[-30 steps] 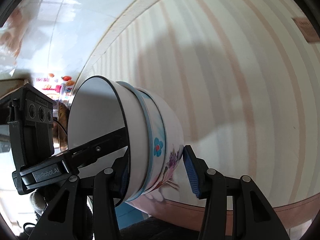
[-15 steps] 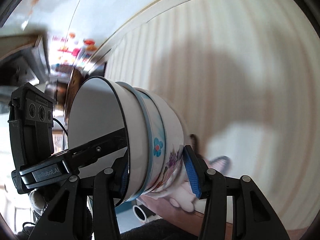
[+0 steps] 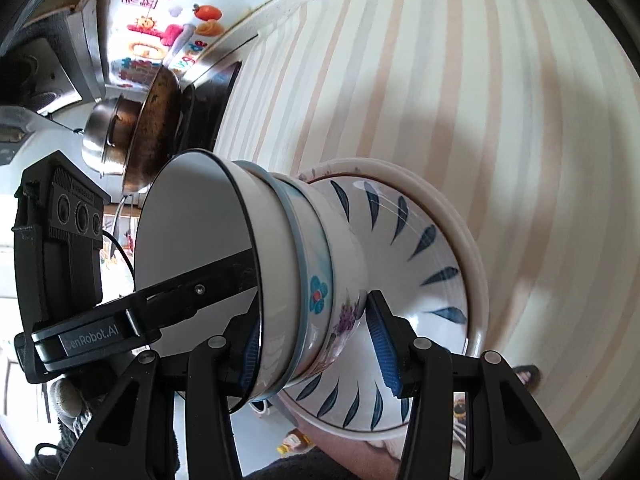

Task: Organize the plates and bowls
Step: 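Carry the bowl stack with both tools and lower it onto the plate stack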

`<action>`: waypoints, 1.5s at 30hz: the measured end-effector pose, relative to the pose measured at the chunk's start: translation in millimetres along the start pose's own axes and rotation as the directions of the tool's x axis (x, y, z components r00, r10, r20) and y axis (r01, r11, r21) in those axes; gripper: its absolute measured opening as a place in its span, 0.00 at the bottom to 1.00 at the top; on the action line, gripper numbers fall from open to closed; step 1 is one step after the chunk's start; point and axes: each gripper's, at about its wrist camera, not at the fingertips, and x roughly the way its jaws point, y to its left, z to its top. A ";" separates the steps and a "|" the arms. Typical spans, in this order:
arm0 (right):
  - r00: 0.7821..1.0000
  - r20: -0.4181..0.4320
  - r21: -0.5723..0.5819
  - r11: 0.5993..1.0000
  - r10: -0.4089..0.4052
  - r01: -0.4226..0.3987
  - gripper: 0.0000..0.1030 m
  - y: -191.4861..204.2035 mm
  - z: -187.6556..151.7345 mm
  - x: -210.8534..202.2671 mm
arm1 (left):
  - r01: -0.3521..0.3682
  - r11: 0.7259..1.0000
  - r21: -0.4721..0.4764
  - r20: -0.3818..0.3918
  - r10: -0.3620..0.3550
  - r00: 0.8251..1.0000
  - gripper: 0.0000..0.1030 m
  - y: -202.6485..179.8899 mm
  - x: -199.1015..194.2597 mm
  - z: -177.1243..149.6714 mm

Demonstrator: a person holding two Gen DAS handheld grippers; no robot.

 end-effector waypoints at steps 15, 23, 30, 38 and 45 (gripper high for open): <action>0.999 0.020 -0.023 0.999 -0.042 0.043 0.49 -1.5 -3.1 7.0 | -0.003 1.000 0.030 -0.006 0.003 1.000 0.56 -1.0 3.6 -5.9; 0.998 0.038 -0.022 0.999 -0.049 0.050 0.49 -4.2 -9.4 2.4 | -0.001 0.999 0.035 -0.010 0.001 1.000 0.56 -5.7 5.8 -9.0; 0.999 0.030 -0.009 0.999 -0.045 0.046 0.50 -6.7 -8.8 -0.2 | 0.001 0.999 0.040 -0.022 0.000 1.000 0.56 -7.0 8.0 -7.5; 0.998 0.017 -0.012 0.998 -0.056 0.056 0.52 -4.0 -7.5 -3.6 | -0.018 0.998 0.055 -0.022 0.019 1.000 0.56 -7.3 6.9 -7.1; 0.995 0.040 -0.006 0.996 -0.092 0.093 0.62 -1.2 -10.2 -16.1 | -0.116 0.988 0.098 0.021 0.114 0.993 0.55 -12.5 -9.2 -18.7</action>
